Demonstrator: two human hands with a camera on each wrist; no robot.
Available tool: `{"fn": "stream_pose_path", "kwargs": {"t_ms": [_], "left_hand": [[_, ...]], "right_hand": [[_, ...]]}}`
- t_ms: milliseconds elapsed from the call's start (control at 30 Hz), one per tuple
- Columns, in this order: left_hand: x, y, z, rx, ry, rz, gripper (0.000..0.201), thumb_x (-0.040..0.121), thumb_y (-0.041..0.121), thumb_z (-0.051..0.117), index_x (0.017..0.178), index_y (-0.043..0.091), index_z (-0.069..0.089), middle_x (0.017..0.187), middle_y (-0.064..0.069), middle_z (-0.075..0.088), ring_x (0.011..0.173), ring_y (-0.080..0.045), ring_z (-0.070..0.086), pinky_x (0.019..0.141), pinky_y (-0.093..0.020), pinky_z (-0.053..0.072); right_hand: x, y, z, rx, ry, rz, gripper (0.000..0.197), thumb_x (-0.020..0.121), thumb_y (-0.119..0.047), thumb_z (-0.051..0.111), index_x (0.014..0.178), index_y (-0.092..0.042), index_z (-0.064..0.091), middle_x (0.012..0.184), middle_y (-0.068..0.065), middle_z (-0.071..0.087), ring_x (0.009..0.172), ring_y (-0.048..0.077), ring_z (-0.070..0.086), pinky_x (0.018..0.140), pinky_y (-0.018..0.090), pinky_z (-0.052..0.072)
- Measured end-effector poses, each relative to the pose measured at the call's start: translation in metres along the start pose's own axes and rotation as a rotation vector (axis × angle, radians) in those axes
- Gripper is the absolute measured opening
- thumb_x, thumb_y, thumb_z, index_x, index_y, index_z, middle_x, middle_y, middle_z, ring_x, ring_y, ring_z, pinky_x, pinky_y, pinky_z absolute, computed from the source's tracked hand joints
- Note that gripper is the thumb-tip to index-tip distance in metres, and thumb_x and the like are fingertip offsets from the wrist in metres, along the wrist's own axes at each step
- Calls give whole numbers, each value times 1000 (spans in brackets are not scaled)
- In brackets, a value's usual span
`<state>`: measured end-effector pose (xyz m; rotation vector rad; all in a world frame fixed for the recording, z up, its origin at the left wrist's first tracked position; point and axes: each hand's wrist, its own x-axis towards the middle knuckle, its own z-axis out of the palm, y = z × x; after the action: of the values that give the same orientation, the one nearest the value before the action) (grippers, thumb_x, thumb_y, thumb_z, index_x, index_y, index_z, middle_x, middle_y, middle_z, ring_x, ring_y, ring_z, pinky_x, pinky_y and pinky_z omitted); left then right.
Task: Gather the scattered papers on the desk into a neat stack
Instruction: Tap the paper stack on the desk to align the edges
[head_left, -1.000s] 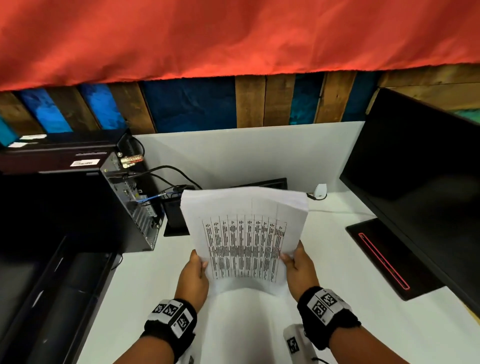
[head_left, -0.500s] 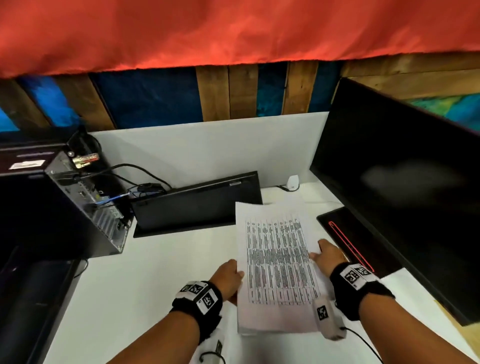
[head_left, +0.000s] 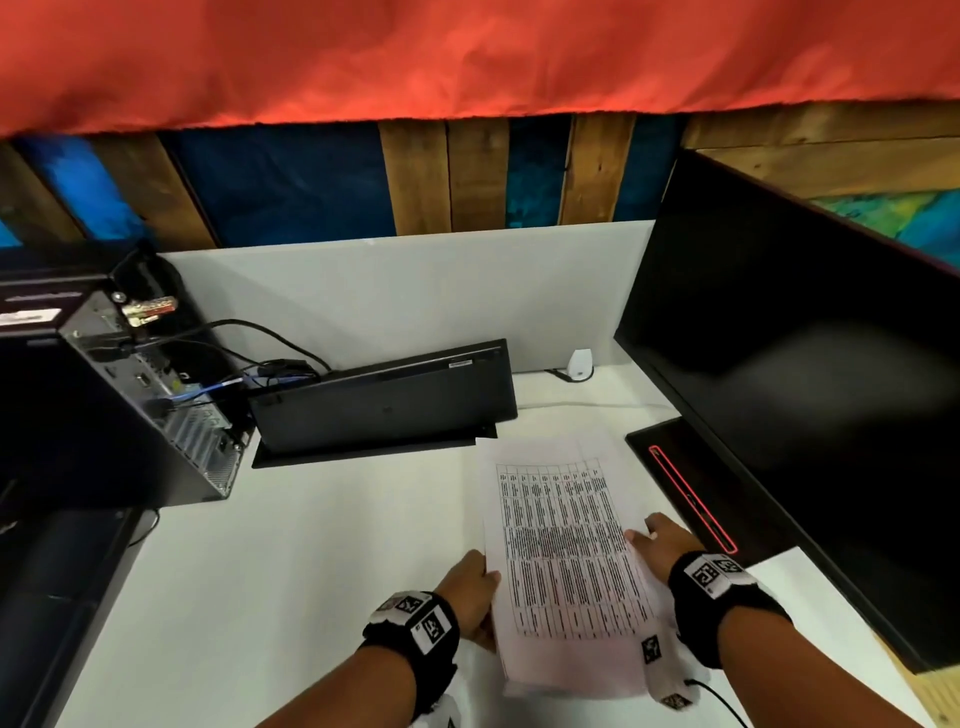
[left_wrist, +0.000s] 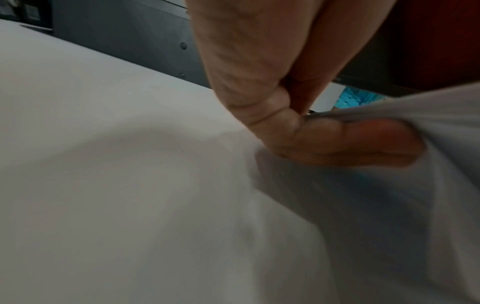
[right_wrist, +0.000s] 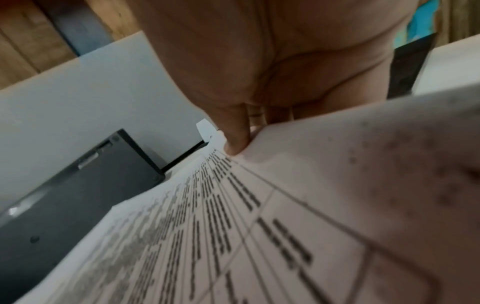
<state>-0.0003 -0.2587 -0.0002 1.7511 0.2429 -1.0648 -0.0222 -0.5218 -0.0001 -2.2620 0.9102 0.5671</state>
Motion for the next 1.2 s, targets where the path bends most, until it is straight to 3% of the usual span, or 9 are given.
{"fn": "stream_pose_path", "kwargs": {"t_ms": [167,333,500,600,800,867,967,1100,1200], "left_hand": [[1,-8,-2,-79,19,-9,19,104,17,36,86,14,38,89,-8,49,68,-22,58,53,-43,59],[5,-18,-4,-72,66,-9,12,103,19,37,93,16,44,98,-10,55,81,-26,61,78,-52,58],[7,-24,1,-78,132,19,10,103,20,39,106,12,44,99,-8,54,85,-25,61,71,-46,60],[4,-26,6,-34,134,30,10,102,21,42,106,12,44,103,-10,55,85,-29,63,62,-47,60],[-3,-33,11,180,170,125,17,94,14,57,102,14,42,102,-7,56,88,-29,64,65,-48,60],[-6,-35,13,187,175,135,22,92,12,59,105,13,41,95,-2,53,79,-26,64,56,-46,60],[-6,-39,14,231,184,163,26,92,9,60,109,11,40,92,-2,55,61,-19,61,48,-37,58],[-8,-43,9,281,226,209,33,87,7,63,114,13,43,97,-10,61,71,-24,65,62,-41,61],[-15,-43,3,264,164,186,36,87,4,63,117,14,45,80,-6,60,55,-17,60,50,-30,57]], "right_hand": [[-4,16,0,48,-152,80,66,81,-49,66,126,-2,51,122,14,59,102,29,61,90,37,51],[-13,41,11,253,-360,145,47,79,-42,70,107,-7,57,107,20,68,91,35,67,77,40,55],[-9,63,20,234,-359,154,49,73,-37,75,96,5,62,110,30,65,99,47,65,87,58,51],[-28,48,15,-13,-227,88,34,85,-42,63,80,-8,61,101,13,66,93,28,65,82,29,51],[-32,46,19,-153,10,136,50,81,-49,64,110,-8,63,117,9,65,112,25,60,86,25,46],[-30,48,23,-145,62,130,58,79,-52,65,119,-10,58,124,8,61,116,25,57,91,26,46],[-33,48,27,-194,103,105,59,79,-53,65,120,-11,55,126,8,61,117,25,56,92,28,46],[-37,49,31,-264,103,85,61,79,-52,64,123,-11,53,129,7,59,118,23,56,93,27,46],[-42,44,28,-304,111,57,60,79,-51,64,123,-12,53,130,6,58,118,22,57,92,26,46]]}}
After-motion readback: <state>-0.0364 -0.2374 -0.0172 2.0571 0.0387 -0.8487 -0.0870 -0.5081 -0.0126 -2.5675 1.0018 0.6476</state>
